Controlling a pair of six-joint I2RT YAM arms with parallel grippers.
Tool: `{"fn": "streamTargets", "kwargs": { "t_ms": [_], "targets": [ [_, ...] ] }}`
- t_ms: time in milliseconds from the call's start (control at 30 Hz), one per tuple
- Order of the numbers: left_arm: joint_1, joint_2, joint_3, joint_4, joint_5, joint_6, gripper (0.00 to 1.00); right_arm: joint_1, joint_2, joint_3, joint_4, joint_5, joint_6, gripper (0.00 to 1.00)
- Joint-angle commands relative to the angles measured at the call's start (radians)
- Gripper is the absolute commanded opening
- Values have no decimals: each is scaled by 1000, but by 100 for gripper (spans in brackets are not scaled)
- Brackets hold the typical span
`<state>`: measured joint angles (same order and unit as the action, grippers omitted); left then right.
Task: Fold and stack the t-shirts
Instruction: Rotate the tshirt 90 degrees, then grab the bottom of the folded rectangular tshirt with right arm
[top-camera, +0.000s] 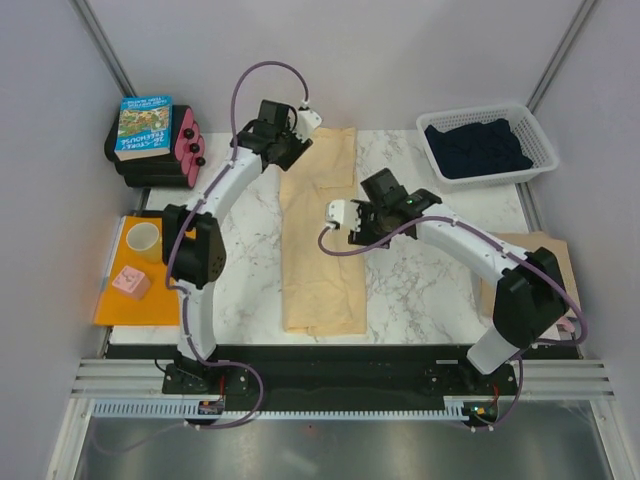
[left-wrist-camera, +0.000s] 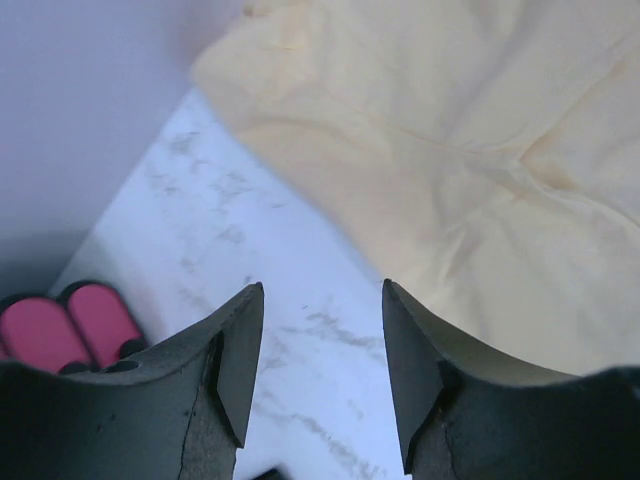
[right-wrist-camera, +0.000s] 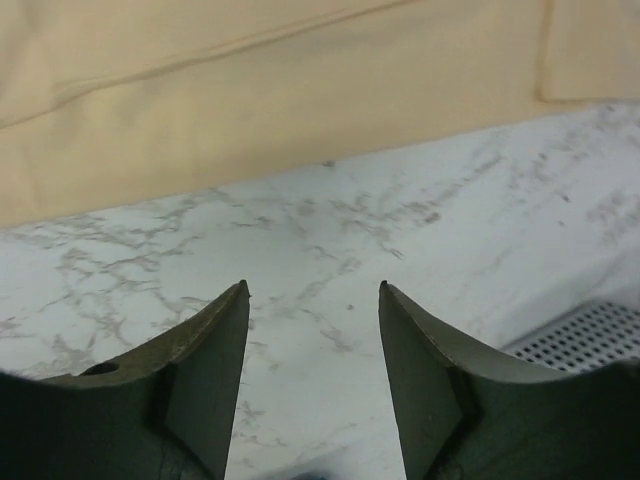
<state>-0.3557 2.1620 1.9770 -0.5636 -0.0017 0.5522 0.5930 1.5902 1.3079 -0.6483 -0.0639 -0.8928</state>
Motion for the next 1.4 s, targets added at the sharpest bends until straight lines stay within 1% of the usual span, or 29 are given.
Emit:
{"fn": "streamTargets", "kwargs": {
  "t_ms": [0, 67, 100, 233, 367, 467, 533, 633, 733, 867, 1000, 1167, 1367],
  "targets": [
    [29, -220, -64, 56, -145, 11, 58, 111, 25, -25, -133, -154, -115, 61],
    [60, -269, -102, 54, -187, 15, 58, 187, 50, -41, -131, -155, -124, 61],
    [69, -307, -112, 50, -201, 18, 58, 209, 69, -50, -125, -163, -112, 61],
    [115, -376, -141, 2, -256, 40, 57, 293, 111, -64, -114, -227, -38, 62],
    [126, -435, -176, -22, -288, 52, 57, 376, 128, -119, -28, -257, 51, 62],
    [126, -473, -222, -32, -290, 32, 57, 425, 134, -200, 44, -234, 97, 63],
    [124, -493, -250, -39, -296, 9, 56, 456, 149, -220, 81, -211, 132, 62],
    [123, -521, -277, -50, -291, -9, 56, 478, 168, -231, 108, -203, 190, 62],
    [123, -539, -302, -55, -288, 8, 55, 519, 171, -237, 145, -174, 250, 62],
    [123, -554, -314, -55, -291, 12, 55, 550, 183, -211, 162, -134, 285, 64],
    [121, -564, -319, -59, -290, 8, 55, 551, 179, -171, 157, -77, 293, 65],
    [121, -574, -325, -61, -284, 9, 55, 556, 157, -98, 104, -80, 305, 66],
    [121, -577, -342, -61, -284, 6, 54, 585, 168, -71, 98, -106, 331, 65]
  ]
}}
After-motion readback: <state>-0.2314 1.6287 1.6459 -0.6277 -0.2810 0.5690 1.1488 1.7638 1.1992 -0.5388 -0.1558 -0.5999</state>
